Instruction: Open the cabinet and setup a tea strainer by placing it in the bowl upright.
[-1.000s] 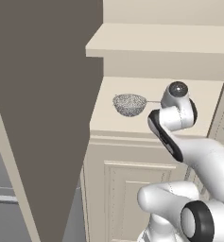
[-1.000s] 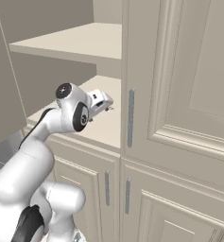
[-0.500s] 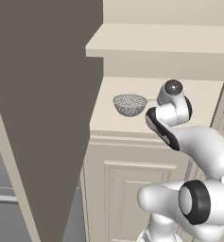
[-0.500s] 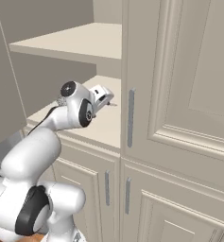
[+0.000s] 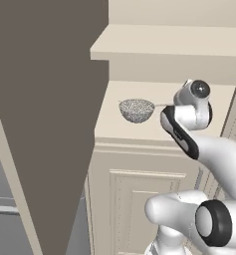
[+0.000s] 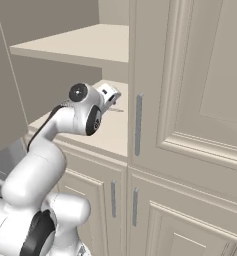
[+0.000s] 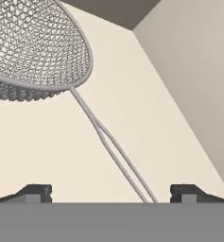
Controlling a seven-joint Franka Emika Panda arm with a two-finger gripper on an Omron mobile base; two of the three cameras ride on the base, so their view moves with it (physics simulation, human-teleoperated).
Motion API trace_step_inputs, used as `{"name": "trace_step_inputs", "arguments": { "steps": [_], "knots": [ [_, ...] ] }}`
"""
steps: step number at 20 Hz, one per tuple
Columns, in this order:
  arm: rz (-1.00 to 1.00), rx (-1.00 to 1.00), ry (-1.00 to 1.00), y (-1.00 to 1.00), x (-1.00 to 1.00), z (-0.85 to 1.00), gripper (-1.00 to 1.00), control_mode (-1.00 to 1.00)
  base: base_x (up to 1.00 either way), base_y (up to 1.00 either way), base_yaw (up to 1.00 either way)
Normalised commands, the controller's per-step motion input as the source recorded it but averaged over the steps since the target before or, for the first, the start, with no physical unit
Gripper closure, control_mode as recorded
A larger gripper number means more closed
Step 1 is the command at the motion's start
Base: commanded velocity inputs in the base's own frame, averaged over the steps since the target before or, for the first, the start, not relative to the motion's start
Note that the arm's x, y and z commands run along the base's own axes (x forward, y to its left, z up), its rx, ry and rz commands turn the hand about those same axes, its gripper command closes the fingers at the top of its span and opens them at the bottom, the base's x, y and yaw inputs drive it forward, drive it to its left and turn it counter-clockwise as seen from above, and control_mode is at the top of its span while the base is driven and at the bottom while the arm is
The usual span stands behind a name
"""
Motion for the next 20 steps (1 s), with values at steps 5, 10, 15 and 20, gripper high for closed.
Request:
{"name": "trace_step_inputs", "arguments": {
  "steps": [5,10,15,20],
  "knots": [
    [0.11,-0.01,-0.04,0.00,-0.08,0.02,-1.00,-1.00,0.00,0.00,0.00],
    [0.07,-0.07,-0.01,0.00,0.03,0.00,-1.00,-1.00,0.00,0.00,0.00],
    [0.00,-0.12,0.00,0.00,0.07,0.00,-1.00,-1.00,0.00,0.00,0.00],
    [0.00,-0.15,0.00,0.00,0.13,0.00,-1.00,-1.00,0.00,0.00,0.00]
  ]
}}
